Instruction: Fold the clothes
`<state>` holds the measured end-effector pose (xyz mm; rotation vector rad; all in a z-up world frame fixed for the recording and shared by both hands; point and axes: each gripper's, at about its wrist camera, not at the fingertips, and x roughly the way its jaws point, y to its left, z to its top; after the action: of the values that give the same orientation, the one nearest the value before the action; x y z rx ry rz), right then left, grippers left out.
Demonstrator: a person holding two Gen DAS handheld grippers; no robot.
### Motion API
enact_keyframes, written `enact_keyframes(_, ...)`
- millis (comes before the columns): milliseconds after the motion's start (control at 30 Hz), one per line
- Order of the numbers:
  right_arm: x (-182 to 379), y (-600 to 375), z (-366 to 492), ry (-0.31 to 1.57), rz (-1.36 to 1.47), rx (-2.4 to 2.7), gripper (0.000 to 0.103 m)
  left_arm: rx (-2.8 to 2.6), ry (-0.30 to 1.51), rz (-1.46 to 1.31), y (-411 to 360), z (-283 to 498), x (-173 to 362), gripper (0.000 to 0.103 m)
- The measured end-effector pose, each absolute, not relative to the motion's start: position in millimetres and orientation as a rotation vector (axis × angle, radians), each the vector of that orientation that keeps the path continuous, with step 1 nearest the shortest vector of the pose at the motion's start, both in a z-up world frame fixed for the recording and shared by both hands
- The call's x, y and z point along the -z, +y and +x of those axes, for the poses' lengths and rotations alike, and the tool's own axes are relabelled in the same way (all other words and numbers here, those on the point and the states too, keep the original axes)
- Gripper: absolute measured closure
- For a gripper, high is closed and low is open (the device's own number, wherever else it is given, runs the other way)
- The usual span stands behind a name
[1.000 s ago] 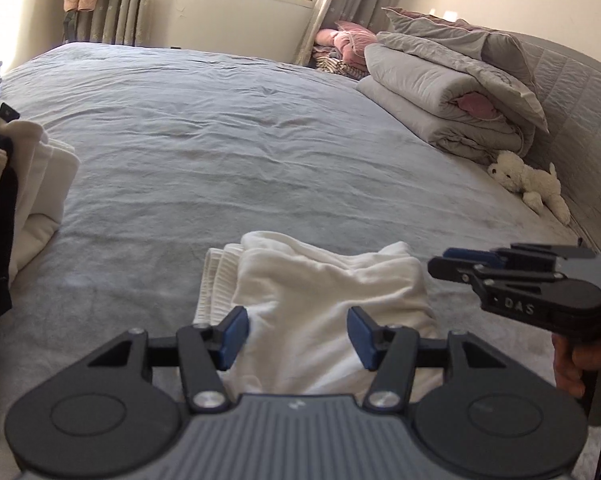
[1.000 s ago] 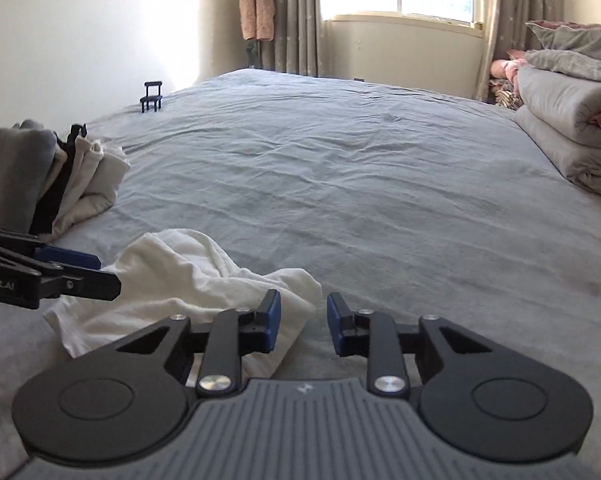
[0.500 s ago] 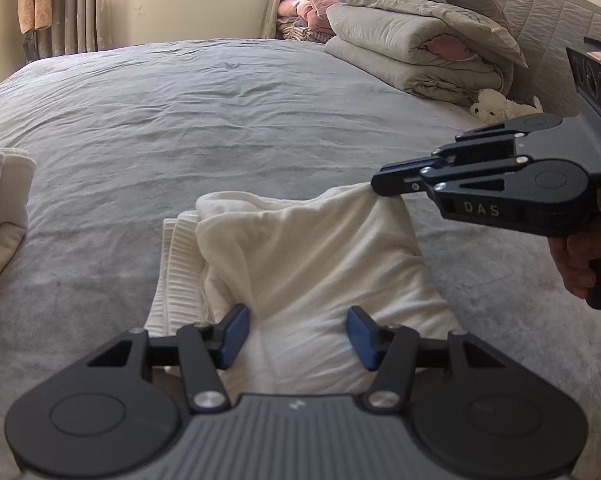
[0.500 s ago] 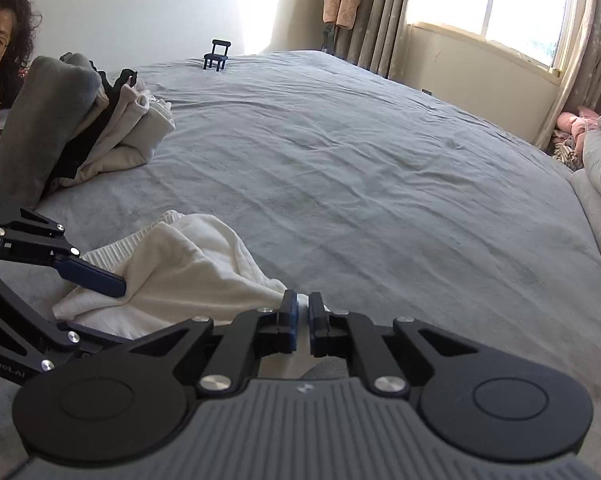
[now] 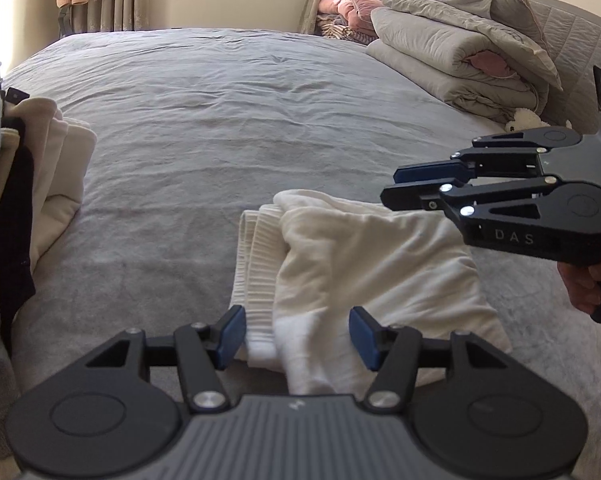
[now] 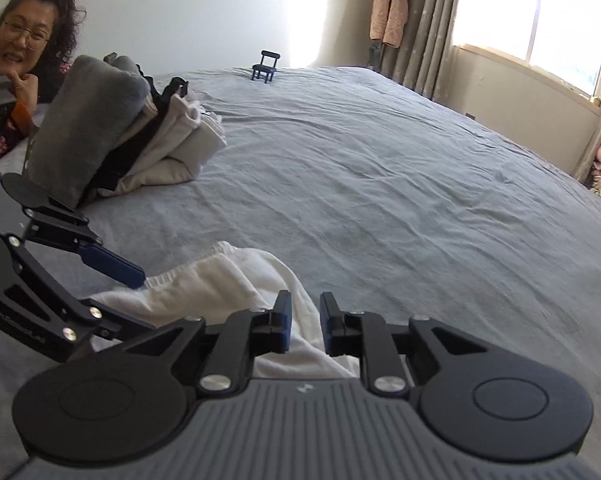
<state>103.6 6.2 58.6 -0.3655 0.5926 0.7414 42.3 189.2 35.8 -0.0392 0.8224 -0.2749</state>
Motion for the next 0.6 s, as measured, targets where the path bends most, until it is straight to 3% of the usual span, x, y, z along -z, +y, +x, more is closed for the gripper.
enact_keyframes(33,-58.2,13.7,106.1,0.606,-0.364,-0.775,0.058,0.263,0.831,-0.034,190.2,43.4,-34.0,0.044)
enact_keyframes(100,-49.8,30.4,114.4,0.647,-0.393,-0.816,0.058,0.247,0.843,-0.035,193.1,44.9,-31.8,0.048)
enact_keyframes(133,-45.4,36.5,118.0,0.671,-0.397,-0.834,0.063,0.243,0.846,-0.04,194.9,45.4,-31.2,0.053)
enact_keyframes(200,-43.5,42.7,120.4,0.675,-0.388,-0.824,0.097,0.241,0.848,-0.057,199.1,46.2,-31.5,0.059)
enact_keyframes(600,-33.7,48.1,129.7,0.636,-0.265,-0.721,0.097,0.252,0.875,-0.085,205.1,50.4,-29.1,0.06)
